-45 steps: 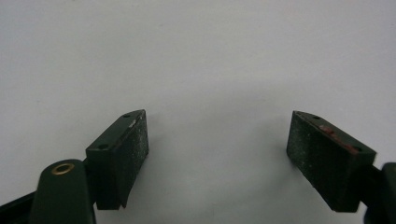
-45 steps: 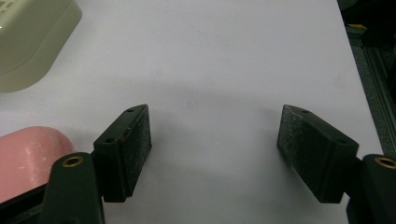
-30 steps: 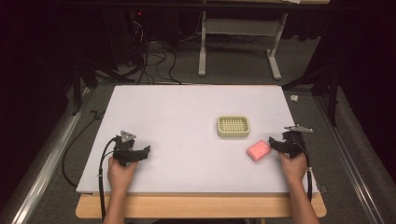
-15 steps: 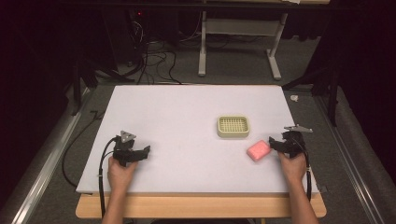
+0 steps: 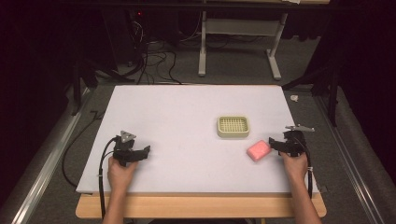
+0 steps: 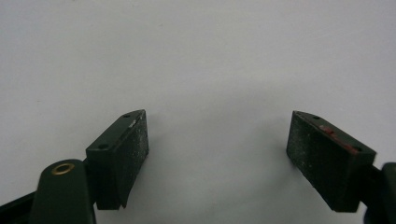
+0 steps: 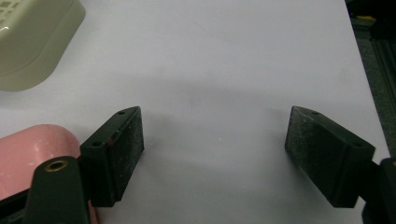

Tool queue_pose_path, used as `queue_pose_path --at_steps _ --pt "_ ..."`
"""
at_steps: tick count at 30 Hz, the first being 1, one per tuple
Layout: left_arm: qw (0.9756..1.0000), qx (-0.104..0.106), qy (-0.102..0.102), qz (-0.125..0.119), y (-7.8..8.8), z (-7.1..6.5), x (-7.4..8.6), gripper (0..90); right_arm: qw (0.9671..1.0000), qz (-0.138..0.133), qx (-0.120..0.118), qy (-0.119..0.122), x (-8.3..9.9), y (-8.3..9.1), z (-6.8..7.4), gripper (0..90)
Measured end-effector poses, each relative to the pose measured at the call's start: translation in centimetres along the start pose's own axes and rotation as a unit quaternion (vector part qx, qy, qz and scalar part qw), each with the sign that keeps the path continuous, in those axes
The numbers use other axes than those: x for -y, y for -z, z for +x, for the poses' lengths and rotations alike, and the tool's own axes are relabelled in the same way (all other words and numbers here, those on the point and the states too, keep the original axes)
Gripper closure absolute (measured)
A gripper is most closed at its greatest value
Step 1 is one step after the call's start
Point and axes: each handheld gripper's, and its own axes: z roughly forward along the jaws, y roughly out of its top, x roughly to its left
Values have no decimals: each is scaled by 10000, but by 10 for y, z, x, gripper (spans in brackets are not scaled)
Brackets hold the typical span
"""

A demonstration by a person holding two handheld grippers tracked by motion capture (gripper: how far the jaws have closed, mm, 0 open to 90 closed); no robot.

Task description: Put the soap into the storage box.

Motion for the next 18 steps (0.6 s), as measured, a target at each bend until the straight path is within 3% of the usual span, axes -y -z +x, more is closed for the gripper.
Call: queue_pose_path --at_steps 4,18 --pt "10000 -1 -3 1 0 0 0 215 9997 -178 -105 -132 2 7 -5 169" --pt "10000 -1 -1 0 0 0 0 215 9976 -558 -407 -23 3 28 -2 164"
